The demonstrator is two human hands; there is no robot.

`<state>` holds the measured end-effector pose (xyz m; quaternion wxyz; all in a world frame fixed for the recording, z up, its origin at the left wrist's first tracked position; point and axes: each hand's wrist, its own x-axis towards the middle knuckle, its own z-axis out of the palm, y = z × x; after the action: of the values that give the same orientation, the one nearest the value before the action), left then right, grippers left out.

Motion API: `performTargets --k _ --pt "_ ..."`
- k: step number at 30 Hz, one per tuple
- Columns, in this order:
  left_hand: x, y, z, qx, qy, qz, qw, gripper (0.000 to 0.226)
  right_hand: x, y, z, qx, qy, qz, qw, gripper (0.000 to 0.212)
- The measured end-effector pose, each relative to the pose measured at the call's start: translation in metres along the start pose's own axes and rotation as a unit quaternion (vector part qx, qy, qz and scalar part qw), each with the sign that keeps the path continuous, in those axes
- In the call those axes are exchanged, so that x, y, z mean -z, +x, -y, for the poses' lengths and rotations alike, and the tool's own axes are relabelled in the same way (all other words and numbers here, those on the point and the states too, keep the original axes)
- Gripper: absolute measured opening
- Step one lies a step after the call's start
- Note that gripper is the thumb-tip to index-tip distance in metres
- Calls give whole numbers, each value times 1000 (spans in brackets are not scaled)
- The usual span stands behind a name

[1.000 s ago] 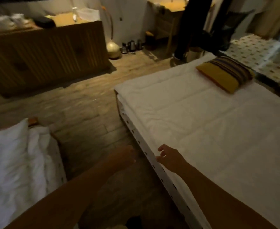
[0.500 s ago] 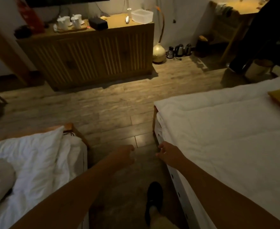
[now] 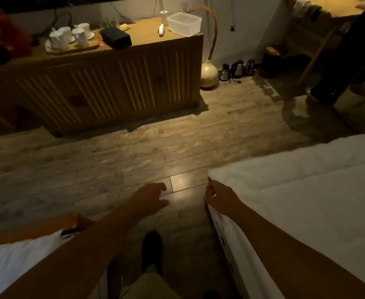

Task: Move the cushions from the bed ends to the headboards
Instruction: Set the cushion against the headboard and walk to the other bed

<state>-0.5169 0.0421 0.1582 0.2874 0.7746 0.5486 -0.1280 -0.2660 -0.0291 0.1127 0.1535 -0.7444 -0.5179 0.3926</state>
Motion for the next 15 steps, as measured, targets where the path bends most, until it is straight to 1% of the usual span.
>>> performTargets --k 4,8,11,15 --pt "45 108 25 -52 22 12 998 54 18 88 22 -47 32 -34 998 38" --pt "97 204 24 -122 66 28 990 53 39 148 40 -110 53 -88 989 43" --pt "141 265 4 -169 89 35 981 54 62 179 50 -160 84 -113 977 45" --pt "188 345 -40 -226 130 49 964 55 101 223 43 -205 132 -142 959 46"
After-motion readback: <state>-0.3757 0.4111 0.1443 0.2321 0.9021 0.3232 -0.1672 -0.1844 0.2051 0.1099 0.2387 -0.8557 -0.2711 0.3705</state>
